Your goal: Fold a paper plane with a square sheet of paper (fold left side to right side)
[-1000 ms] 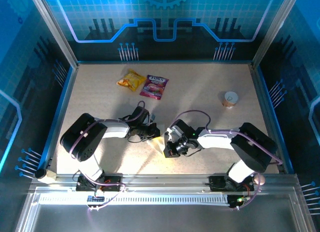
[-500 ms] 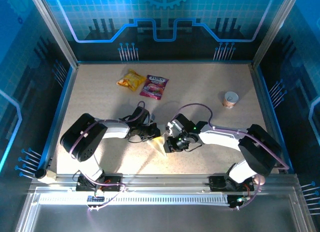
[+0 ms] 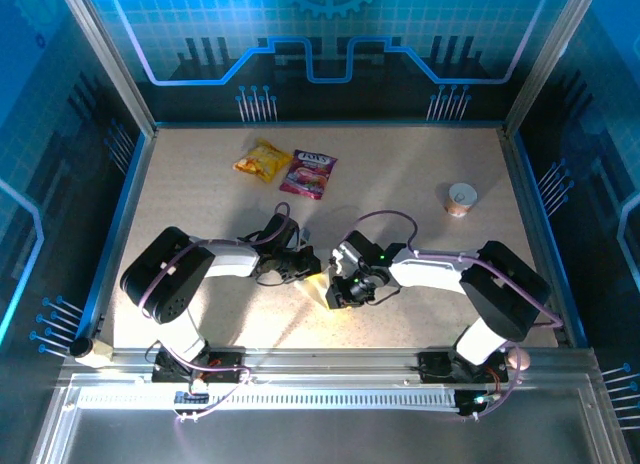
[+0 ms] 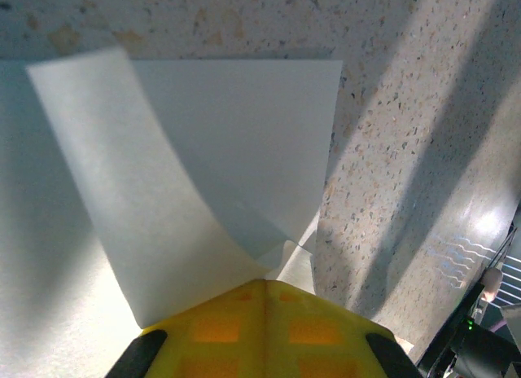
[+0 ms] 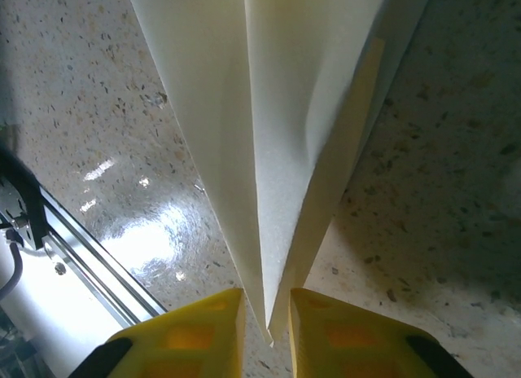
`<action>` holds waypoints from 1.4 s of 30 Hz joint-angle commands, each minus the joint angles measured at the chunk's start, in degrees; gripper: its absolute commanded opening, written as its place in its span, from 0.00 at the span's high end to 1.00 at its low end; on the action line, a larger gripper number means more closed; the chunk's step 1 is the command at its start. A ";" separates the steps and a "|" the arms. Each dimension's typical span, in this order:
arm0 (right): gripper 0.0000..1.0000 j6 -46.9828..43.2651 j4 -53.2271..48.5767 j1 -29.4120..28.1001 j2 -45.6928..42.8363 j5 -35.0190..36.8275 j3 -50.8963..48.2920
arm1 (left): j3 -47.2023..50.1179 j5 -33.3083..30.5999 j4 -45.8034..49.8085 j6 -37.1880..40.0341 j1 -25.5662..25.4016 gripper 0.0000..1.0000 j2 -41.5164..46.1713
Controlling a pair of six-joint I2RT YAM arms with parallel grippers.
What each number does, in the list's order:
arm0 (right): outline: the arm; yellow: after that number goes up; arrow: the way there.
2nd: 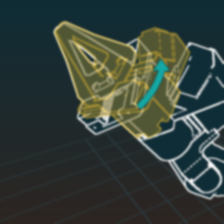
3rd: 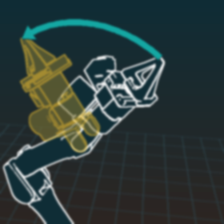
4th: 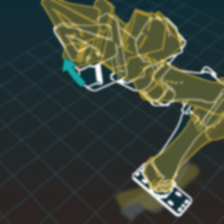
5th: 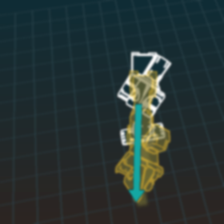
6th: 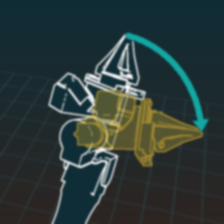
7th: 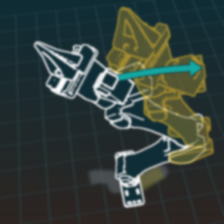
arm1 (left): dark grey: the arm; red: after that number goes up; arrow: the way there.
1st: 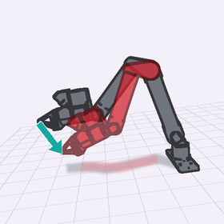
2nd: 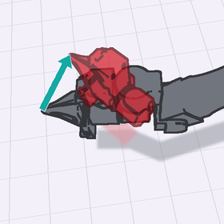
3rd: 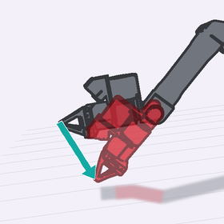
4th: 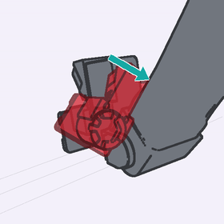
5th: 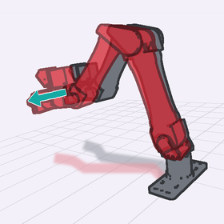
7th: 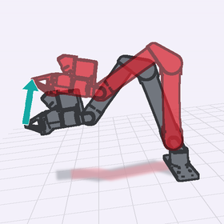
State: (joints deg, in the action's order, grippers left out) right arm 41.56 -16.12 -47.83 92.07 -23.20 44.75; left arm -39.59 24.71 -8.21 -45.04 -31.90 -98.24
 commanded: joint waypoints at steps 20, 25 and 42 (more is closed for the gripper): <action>0.79 2.99 3.74 -1.12 3.79 -2.55 0.40 | 2.76 -3.35 2.26 -1.57 -0.79 1.00 -0.82; 0.81 3.12 2.67 -1.48 4.85 -1.58 0.86 | 2.85 -3.72 2.21 -1.72 -1.06 1.00 -1.08; 0.98 2.26 1.11 -2.03 4.80 0.50 0.45 | 2.68 -4.67 3.76 -1.19 -1.15 1.00 -0.47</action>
State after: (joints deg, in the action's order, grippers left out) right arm 44.36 -13.98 -49.56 97.41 -23.14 46.41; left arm -38.79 23.64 -9.76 -46.57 -32.42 -98.06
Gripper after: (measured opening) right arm 0.063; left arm 0.065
